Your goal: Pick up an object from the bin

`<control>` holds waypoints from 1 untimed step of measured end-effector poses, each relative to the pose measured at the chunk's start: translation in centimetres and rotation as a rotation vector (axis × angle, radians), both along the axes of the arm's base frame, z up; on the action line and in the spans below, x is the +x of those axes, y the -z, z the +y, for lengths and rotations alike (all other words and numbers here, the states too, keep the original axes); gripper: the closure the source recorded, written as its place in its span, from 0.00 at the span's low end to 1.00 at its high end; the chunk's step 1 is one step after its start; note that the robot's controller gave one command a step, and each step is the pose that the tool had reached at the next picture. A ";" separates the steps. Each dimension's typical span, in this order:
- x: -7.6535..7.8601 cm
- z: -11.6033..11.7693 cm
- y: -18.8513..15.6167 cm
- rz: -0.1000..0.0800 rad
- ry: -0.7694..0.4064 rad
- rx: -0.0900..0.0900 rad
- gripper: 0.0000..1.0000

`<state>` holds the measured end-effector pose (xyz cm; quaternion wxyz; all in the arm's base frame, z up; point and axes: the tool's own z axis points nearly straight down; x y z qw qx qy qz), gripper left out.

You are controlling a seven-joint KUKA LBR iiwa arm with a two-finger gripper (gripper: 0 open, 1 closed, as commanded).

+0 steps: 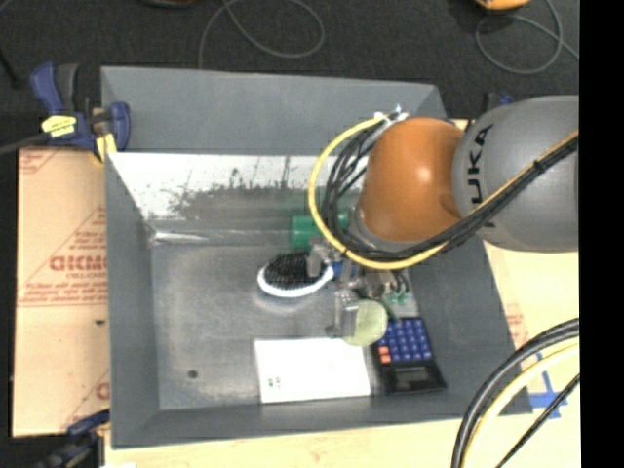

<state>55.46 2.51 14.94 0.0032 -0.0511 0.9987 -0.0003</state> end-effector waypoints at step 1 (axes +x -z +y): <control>2.6 0.5 -0.6 0.002 -0.046 -0.001 0.00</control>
Offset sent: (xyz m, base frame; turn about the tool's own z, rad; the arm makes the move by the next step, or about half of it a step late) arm 0.0576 -0.0424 -0.0207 -0.1461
